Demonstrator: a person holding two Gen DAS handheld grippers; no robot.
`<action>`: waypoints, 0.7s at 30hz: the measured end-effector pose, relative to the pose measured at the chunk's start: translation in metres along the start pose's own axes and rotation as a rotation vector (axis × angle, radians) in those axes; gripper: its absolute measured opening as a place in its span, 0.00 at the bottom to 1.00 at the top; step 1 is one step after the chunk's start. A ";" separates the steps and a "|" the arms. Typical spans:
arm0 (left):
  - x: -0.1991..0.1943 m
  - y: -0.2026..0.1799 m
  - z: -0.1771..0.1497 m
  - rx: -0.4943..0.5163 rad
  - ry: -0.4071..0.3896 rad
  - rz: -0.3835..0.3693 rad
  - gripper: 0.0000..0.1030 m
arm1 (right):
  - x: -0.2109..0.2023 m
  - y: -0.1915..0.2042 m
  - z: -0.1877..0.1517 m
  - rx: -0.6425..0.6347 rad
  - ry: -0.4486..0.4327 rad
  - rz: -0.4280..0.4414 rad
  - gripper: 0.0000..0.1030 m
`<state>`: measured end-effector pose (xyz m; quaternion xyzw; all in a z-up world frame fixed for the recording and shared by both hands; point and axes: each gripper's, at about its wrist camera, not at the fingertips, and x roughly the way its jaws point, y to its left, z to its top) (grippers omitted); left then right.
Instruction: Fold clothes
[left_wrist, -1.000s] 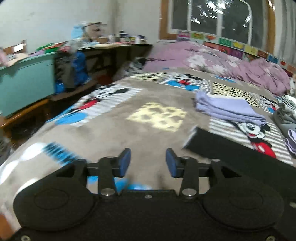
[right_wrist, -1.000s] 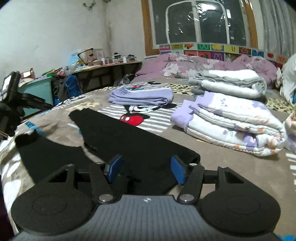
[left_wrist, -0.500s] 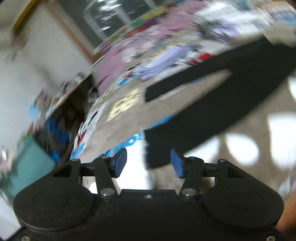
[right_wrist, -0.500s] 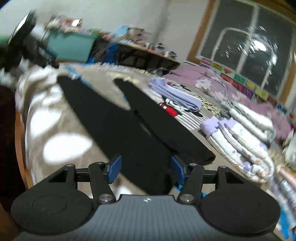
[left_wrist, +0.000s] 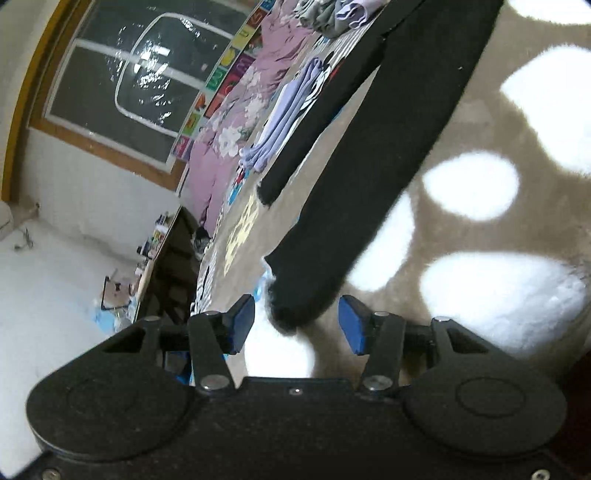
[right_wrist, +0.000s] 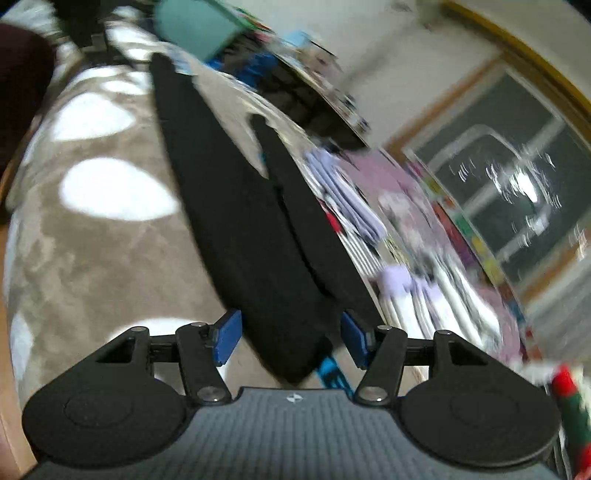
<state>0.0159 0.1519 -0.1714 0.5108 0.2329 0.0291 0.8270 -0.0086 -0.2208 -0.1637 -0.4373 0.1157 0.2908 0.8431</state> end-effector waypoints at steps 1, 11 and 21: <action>0.001 0.000 0.000 0.007 -0.005 0.002 0.44 | 0.004 -0.001 -0.003 0.010 0.015 0.037 0.53; 0.011 0.000 0.003 0.092 -0.036 0.014 0.20 | 0.003 -0.021 -0.014 0.110 -0.027 0.137 0.49; 0.025 0.051 0.039 -0.156 -0.012 -0.030 0.04 | 0.000 -0.053 -0.012 0.253 -0.084 0.158 0.13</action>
